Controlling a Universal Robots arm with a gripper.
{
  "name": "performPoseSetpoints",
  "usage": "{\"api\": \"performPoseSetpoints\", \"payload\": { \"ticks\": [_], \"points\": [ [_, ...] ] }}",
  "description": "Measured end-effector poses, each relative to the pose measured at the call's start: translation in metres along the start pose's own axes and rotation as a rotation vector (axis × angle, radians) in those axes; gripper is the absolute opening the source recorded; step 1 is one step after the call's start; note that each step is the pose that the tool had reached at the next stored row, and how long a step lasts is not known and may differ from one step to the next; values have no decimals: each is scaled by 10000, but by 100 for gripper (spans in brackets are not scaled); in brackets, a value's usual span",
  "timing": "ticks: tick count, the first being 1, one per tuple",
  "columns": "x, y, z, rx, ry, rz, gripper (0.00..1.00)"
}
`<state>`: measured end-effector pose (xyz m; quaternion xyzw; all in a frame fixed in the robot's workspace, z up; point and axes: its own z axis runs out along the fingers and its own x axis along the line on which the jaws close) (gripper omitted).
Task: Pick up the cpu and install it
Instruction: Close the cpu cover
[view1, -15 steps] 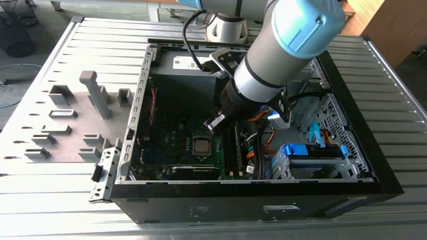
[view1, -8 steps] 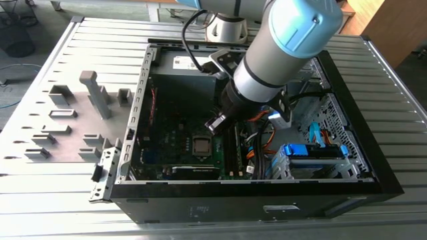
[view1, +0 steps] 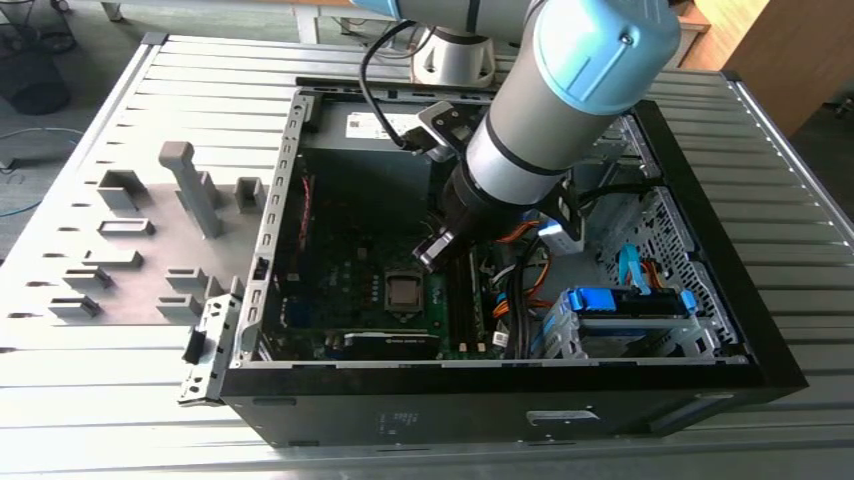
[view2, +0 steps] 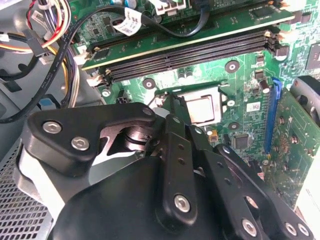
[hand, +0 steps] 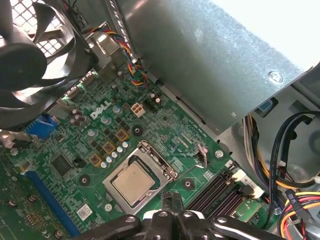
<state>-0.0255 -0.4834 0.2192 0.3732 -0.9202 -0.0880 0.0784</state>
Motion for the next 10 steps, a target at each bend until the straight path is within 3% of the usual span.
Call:
{"api": "performPoseSetpoints", "payload": {
  "ticks": [10],
  "points": [
    [12,14,5,25,-25,-14,11]
  ]
}}
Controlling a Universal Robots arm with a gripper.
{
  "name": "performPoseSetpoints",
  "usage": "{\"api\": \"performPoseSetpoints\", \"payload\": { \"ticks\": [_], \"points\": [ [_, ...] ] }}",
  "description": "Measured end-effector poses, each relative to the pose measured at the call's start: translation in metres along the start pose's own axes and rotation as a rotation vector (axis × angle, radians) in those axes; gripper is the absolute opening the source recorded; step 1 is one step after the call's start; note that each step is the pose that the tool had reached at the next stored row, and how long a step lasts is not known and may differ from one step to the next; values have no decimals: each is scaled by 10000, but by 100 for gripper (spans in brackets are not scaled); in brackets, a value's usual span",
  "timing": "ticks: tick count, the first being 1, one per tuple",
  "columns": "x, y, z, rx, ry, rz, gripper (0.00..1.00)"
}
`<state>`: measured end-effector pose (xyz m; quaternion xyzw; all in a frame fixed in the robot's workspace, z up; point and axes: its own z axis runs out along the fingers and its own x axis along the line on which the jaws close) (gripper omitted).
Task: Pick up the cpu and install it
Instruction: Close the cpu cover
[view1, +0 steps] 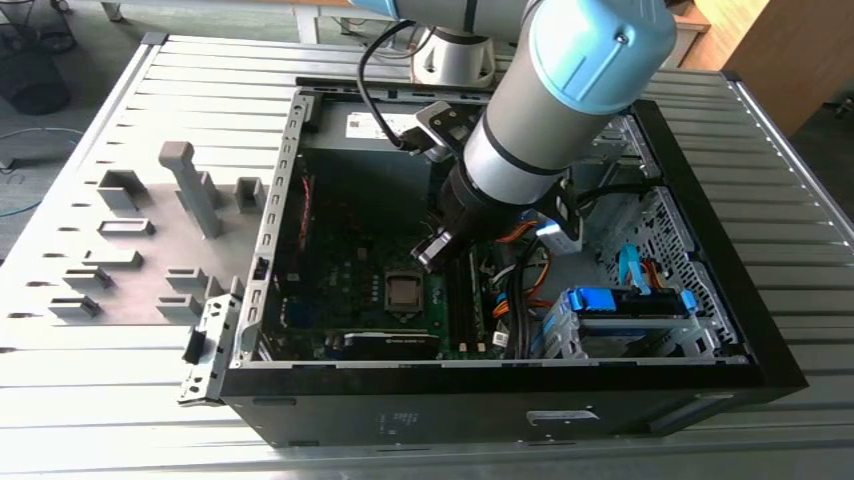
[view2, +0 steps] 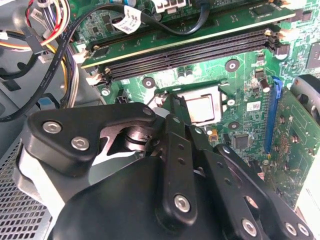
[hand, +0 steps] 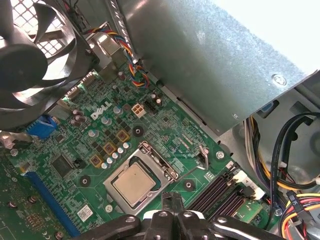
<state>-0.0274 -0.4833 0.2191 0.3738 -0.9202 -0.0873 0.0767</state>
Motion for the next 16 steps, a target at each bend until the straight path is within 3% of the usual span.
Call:
{"api": "performPoseSetpoints", "payload": {
  "ticks": [9,16],
  "points": [
    [3,3,1,4,-5,0,11],
    [13,52,18,34,-47,-8,11]
  ]
}}
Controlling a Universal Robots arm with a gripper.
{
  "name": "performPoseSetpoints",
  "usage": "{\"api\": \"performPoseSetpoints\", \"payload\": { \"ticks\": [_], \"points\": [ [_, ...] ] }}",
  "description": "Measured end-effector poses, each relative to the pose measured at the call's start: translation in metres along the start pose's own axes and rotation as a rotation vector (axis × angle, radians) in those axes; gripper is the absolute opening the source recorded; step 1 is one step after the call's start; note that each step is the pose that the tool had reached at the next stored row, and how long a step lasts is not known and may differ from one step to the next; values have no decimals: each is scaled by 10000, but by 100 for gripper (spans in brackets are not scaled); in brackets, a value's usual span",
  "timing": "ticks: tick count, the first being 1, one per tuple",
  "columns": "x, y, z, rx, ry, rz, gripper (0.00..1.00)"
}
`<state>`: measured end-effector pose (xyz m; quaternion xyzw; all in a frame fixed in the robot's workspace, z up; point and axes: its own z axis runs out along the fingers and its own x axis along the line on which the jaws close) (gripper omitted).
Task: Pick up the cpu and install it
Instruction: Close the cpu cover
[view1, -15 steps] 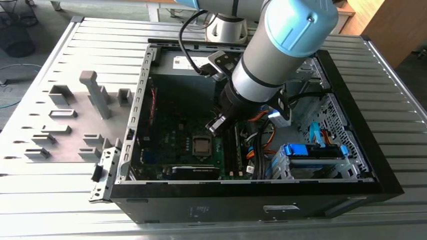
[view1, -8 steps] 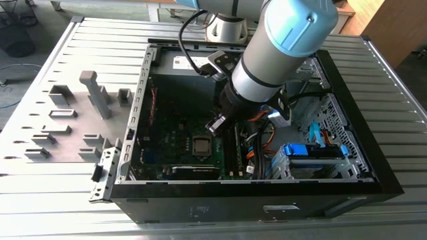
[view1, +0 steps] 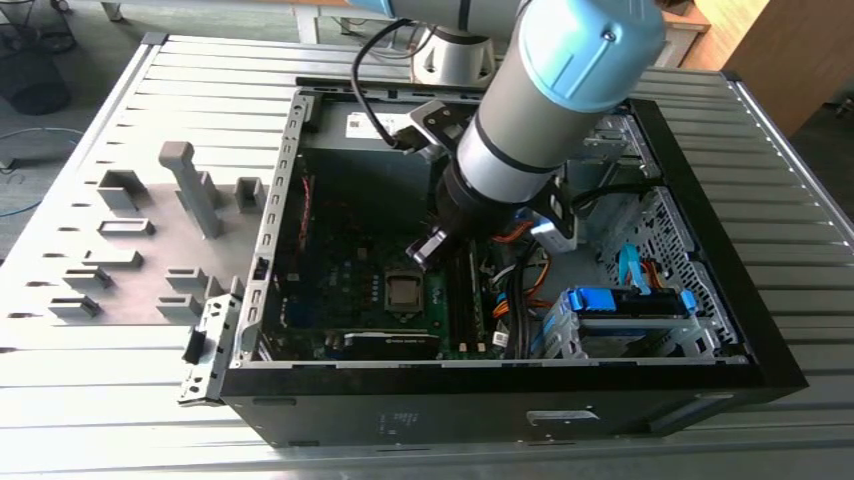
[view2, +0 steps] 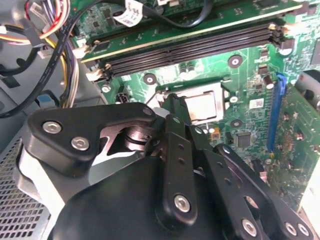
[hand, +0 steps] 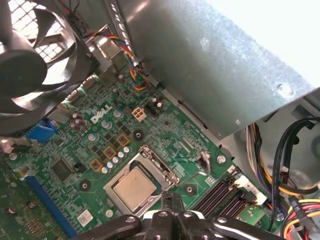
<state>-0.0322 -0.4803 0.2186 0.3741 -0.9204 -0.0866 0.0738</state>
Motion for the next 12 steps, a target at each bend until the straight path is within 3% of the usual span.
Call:
{"api": "performPoseSetpoints", "payload": {
  "ticks": [7,12],
  "points": [
    [-49,42,28,0,-1,-1,11],
    [-35,53,33,13,-76,-72,11]
  ]
}}
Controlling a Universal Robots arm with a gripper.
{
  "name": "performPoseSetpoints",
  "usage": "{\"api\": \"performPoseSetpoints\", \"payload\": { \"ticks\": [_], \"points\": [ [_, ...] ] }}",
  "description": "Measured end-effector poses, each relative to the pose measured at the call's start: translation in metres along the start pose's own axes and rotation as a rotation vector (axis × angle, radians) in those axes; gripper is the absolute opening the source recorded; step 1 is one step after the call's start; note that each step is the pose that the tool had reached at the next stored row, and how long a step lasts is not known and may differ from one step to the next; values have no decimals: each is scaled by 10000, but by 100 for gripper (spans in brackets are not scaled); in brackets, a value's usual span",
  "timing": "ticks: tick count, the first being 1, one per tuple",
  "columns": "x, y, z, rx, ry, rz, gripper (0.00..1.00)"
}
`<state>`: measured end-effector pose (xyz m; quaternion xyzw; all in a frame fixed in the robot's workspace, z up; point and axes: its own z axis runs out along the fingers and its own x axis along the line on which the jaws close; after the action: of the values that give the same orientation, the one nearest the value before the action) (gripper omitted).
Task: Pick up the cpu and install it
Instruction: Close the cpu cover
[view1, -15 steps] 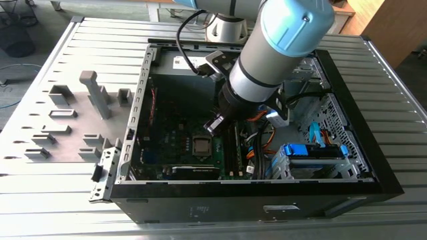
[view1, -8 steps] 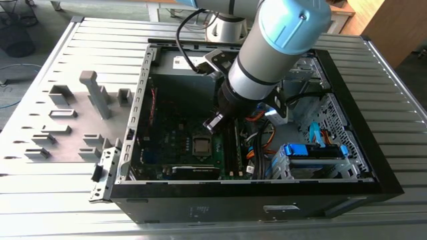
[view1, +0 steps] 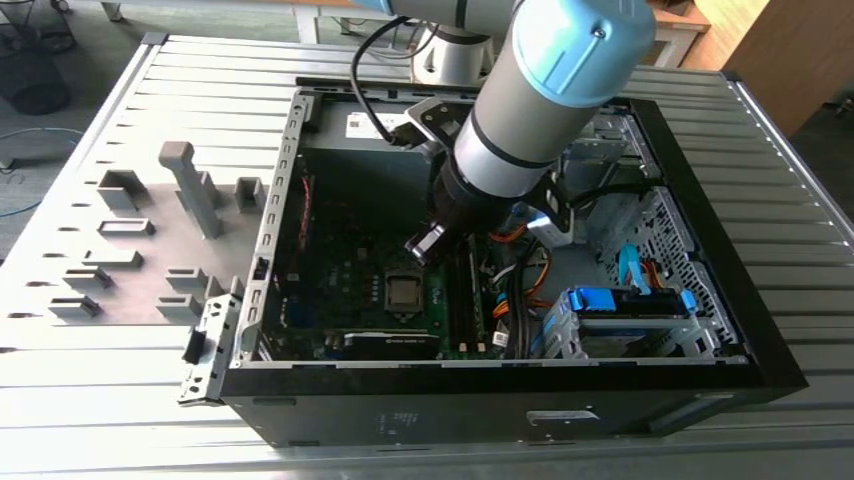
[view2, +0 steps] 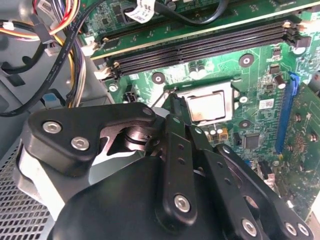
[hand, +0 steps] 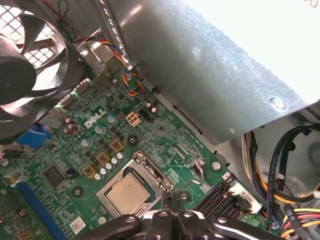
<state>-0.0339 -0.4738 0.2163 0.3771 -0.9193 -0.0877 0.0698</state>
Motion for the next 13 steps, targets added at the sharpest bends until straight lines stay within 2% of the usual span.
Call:
{"api": "performPoseSetpoints", "payload": {
  "ticks": [6,13],
  "points": [
    [57,3,4,93,-37,-202,11],
    [153,35,16,219,-122,-323,11]
  ]
}}
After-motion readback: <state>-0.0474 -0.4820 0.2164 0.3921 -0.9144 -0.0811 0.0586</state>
